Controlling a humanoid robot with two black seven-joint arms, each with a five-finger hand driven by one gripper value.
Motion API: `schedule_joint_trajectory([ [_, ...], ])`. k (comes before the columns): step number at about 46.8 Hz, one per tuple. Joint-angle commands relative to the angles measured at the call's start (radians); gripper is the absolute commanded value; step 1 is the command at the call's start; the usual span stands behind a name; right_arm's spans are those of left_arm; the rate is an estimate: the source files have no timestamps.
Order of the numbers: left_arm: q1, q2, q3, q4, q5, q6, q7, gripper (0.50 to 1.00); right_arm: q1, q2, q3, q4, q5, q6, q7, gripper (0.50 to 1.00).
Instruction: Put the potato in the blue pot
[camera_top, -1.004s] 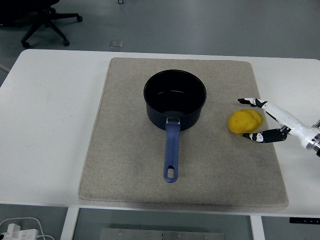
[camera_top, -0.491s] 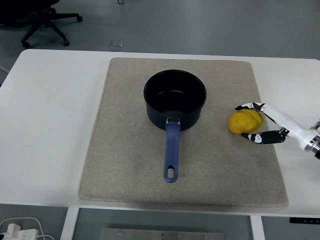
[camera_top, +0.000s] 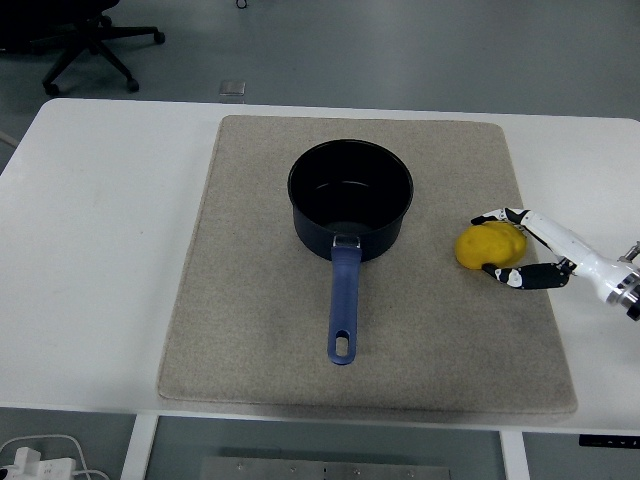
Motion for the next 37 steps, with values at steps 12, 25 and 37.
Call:
schedule_joint_trajectory([
  [12,0.0,0.0,-0.001,0.0,0.0,0.0,0.0,0.996,0.013,-0.003,0.013,-0.006,0.024,0.015,-0.01,0.5],
  [25,0.0,0.0,-0.001,0.0,0.0,0.0,0.0,0.996,0.061,-0.023,0.024,0.007,0.084,0.044,-0.011,0.5],
  [37,0.0,0.0,-0.001,0.0,0.0,0.0,0.0,0.996,0.209,-0.055,0.015,0.008,0.24,0.121,-0.018,0.5],
])
